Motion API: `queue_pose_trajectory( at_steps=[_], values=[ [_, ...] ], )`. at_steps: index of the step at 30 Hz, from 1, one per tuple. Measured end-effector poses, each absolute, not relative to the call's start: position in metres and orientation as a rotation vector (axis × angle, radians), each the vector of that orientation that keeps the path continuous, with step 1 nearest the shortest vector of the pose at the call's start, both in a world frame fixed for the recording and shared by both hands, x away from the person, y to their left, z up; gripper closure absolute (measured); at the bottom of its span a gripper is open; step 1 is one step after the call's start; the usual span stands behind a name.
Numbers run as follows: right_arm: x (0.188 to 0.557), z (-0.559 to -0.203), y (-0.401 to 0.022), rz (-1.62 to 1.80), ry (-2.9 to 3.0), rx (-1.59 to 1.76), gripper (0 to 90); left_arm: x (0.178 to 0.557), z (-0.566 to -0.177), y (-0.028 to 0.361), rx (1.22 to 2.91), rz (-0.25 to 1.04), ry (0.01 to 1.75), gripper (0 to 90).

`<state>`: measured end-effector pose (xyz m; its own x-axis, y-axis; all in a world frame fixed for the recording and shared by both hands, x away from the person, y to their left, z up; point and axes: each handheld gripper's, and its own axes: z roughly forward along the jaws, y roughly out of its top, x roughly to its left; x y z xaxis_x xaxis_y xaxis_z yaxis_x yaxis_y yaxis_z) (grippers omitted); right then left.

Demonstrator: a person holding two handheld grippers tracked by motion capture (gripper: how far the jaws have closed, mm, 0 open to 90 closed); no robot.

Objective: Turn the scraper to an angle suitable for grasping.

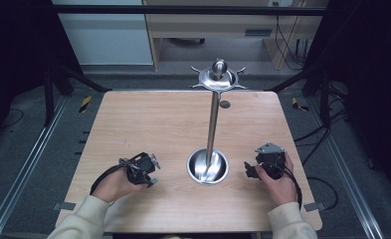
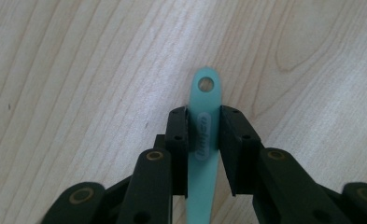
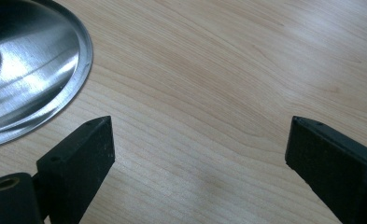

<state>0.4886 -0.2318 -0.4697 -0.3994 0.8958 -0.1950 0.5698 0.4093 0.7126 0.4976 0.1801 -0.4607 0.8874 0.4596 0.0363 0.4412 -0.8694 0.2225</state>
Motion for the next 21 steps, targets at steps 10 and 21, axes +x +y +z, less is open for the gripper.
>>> queue_pose_trajectory(
  at_steps=[10,21],
  values=[
    [0.489,-0.470,-0.232,0.749,2.104,1.239,8.6,0.493,-0.428,0.201,2.664,0.235,0.756,74.0],
    [0.488,-0.470,-0.232,0.759,2.096,1.245,8.5,0.480,-0.399,0.213,2.533,0.327,0.789,74.2]
  ],
)
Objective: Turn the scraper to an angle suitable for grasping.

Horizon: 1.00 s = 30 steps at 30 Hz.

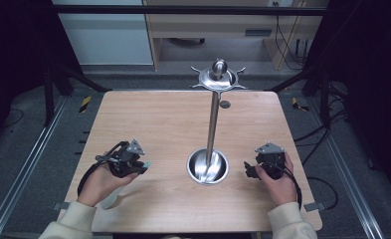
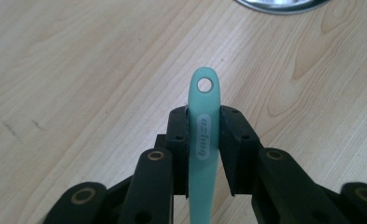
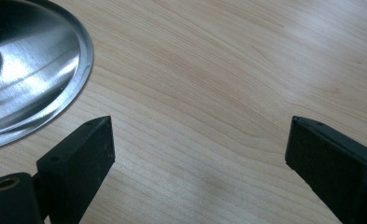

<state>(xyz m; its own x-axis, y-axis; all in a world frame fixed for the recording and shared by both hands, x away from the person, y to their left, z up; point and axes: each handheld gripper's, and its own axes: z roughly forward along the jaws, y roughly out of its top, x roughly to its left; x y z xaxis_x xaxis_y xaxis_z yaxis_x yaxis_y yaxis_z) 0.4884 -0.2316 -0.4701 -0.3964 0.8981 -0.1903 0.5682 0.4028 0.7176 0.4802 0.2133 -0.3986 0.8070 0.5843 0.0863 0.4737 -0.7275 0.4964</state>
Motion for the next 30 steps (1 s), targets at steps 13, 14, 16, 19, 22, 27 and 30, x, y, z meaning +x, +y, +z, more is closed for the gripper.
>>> queue_pose_trajectory(
  at_steps=[13,14,16,19,22,27,30],
  values=[
    [0.485,-0.472,-0.232,0.803,2.080,1.215,8.8,0.453,-0.365,0.212,2.427,0.452,0.754,74.4],
    [0.486,-0.472,-0.232,0.807,2.080,1.215,8.8,0.451,-0.363,0.212,2.427,0.453,0.748,74.4],
    [0.486,-0.472,-0.232,0.803,2.084,1.214,8.8,0.450,-0.360,0.212,2.417,0.459,0.741,74.4],
    [0.486,-0.473,-0.232,0.803,2.083,1.199,8.8,0.449,-0.353,0.212,2.404,0.461,0.735,74.3],
    [0.485,-0.473,-0.232,0.804,2.086,1.195,8.8,0.449,-0.350,0.212,2.397,0.467,0.731,74.4],
    [0.485,-0.474,-0.232,0.807,2.079,1.184,8.8,0.444,-0.337,0.208,2.367,0.496,0.682,74.3],
    [0.485,-0.474,-0.233,0.810,2.078,1.172,8.7,0.444,-0.334,0.204,2.365,0.497,0.670,74.4]
  ],
)
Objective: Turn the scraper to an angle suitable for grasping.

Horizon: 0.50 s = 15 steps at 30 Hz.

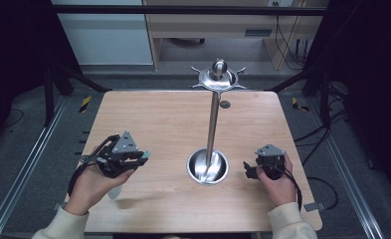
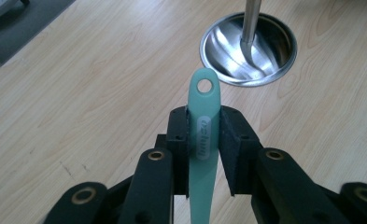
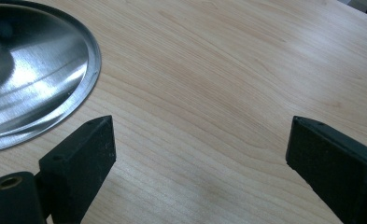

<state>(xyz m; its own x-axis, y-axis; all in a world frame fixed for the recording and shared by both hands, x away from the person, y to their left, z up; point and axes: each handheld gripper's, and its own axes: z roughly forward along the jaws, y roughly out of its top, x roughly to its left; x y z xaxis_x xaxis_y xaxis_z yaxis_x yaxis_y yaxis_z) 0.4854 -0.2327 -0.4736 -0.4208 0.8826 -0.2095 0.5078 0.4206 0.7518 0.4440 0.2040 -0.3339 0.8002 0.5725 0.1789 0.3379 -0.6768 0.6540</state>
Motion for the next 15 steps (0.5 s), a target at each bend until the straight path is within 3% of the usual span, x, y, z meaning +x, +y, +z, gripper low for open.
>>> queue_pose_trajectory(
  at_steps=[15],
  values=[
    [0.485,-0.474,-0.235,0.803,2.066,1.159,8.7,0.452,-0.316,0.188,2.328,0.489,0.628,74.4]
  ],
)
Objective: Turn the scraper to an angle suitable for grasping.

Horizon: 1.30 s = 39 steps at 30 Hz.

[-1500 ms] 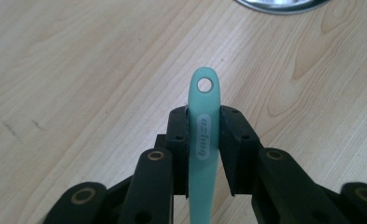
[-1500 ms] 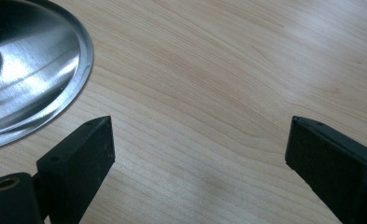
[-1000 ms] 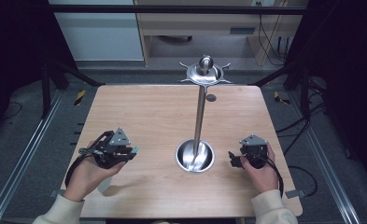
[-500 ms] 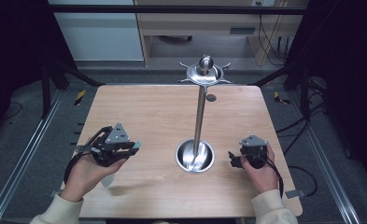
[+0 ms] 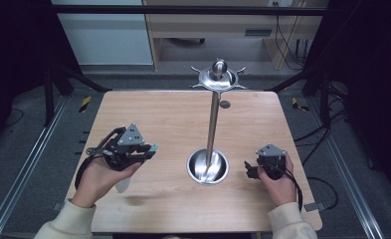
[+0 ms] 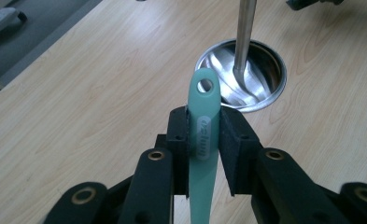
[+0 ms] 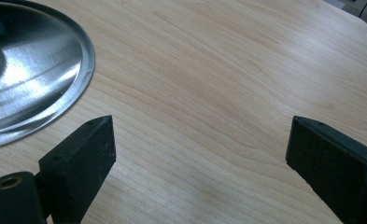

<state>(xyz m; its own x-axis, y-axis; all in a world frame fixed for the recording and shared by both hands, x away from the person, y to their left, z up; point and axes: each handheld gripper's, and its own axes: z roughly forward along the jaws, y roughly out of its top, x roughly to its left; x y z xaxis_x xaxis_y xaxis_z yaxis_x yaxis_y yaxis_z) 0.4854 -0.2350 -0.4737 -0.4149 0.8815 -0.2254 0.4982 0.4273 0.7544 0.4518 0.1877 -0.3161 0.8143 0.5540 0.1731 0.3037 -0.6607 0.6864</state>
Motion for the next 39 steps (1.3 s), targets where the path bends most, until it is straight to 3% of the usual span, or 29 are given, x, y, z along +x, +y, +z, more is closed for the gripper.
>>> queue_pose_trajectory(
  at_steps=[20,39],
  values=[
    [0.485,-0.472,-0.238,0.806,2.041,1.159,8.3,0.454,-0.299,0.175,2.263,0.500,0.597,74.4],
    [0.484,-0.469,-0.234,0.848,2.007,1.135,11.0,0.461,-0.254,0.166,2.104,0.516,0.559,74.4]
  ],
)
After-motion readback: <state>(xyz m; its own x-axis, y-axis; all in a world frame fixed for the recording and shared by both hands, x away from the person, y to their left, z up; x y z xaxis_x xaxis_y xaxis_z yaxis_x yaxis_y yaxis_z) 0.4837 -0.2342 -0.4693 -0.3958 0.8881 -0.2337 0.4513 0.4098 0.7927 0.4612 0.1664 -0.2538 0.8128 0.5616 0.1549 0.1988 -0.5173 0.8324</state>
